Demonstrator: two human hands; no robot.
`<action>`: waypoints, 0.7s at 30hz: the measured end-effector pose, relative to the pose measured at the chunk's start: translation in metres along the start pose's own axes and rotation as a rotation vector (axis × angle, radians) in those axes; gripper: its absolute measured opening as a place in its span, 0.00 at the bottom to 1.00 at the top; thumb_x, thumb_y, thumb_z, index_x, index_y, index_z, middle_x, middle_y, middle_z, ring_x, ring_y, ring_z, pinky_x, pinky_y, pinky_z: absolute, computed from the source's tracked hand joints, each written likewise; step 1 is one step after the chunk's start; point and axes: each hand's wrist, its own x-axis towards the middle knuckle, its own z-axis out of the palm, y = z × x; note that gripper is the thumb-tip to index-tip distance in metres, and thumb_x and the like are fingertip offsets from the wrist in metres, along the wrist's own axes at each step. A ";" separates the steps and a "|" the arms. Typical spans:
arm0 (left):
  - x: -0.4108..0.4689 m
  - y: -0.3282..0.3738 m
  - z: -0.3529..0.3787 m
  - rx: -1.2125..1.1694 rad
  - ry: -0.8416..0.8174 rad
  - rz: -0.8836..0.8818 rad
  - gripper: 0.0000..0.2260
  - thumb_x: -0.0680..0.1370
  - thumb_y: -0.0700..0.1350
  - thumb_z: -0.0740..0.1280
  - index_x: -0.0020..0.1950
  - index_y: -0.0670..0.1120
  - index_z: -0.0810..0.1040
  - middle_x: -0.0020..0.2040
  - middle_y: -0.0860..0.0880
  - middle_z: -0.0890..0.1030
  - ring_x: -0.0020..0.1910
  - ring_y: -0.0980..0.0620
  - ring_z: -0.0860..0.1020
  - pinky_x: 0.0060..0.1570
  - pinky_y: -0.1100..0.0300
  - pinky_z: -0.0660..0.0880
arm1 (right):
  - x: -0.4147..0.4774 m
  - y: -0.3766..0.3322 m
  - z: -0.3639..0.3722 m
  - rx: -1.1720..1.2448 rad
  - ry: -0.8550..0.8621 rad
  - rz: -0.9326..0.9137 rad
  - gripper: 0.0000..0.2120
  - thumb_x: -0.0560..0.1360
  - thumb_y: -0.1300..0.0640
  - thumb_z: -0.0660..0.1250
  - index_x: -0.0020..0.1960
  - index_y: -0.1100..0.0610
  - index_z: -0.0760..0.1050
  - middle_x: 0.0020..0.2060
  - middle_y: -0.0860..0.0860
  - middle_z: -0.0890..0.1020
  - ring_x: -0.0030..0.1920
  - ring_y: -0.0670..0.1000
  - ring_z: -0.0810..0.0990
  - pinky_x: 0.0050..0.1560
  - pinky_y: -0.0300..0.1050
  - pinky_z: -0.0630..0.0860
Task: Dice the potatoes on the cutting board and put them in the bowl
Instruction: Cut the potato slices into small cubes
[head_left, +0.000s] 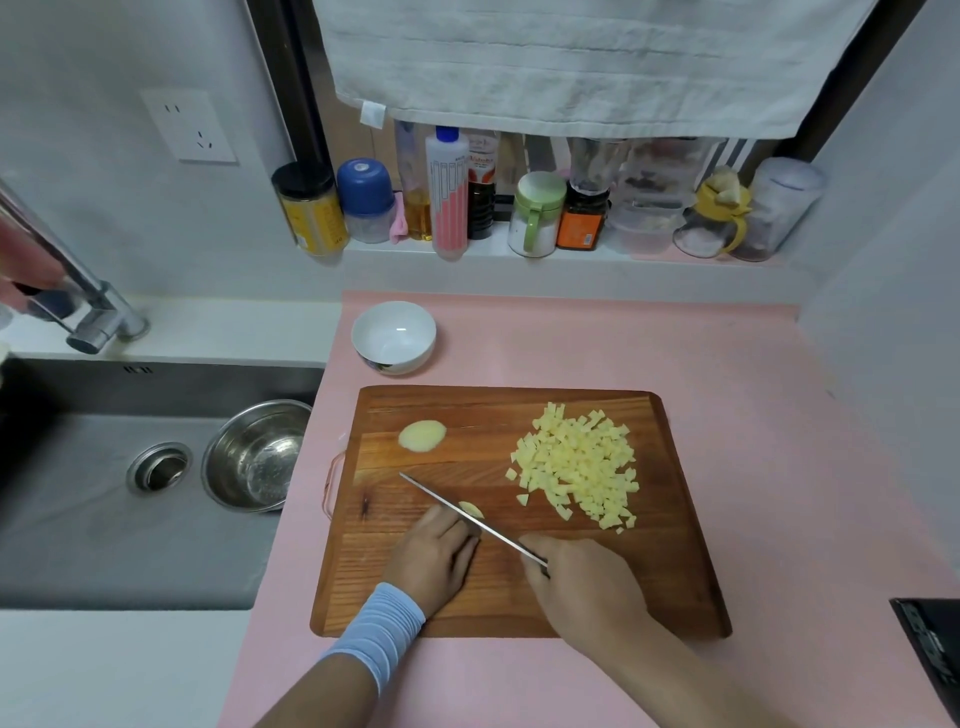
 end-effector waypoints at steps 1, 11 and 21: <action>0.001 0.001 -0.001 -0.001 -0.001 -0.001 0.02 0.78 0.40 0.69 0.49 0.45 0.82 0.52 0.51 0.80 0.50 0.50 0.78 0.57 0.62 0.74 | 0.000 0.000 0.000 0.014 -0.018 0.005 0.10 0.83 0.46 0.57 0.54 0.46 0.76 0.33 0.45 0.79 0.36 0.49 0.79 0.36 0.43 0.73; 0.000 0.000 0.001 -0.006 -0.016 -0.029 0.03 0.79 0.41 0.68 0.47 0.45 0.81 0.49 0.51 0.79 0.46 0.50 0.77 0.48 0.56 0.77 | 0.032 -0.006 -0.001 0.118 -0.163 0.054 0.17 0.83 0.48 0.58 0.38 0.48 0.75 0.33 0.45 0.78 0.35 0.46 0.77 0.35 0.42 0.71; -0.006 0.003 0.000 0.108 0.007 -0.021 0.04 0.79 0.43 0.68 0.45 0.44 0.80 0.45 0.50 0.77 0.43 0.49 0.75 0.41 0.55 0.76 | 0.036 -0.008 0.005 0.115 -0.142 0.048 0.12 0.84 0.47 0.57 0.46 0.45 0.77 0.36 0.44 0.80 0.40 0.48 0.80 0.40 0.44 0.73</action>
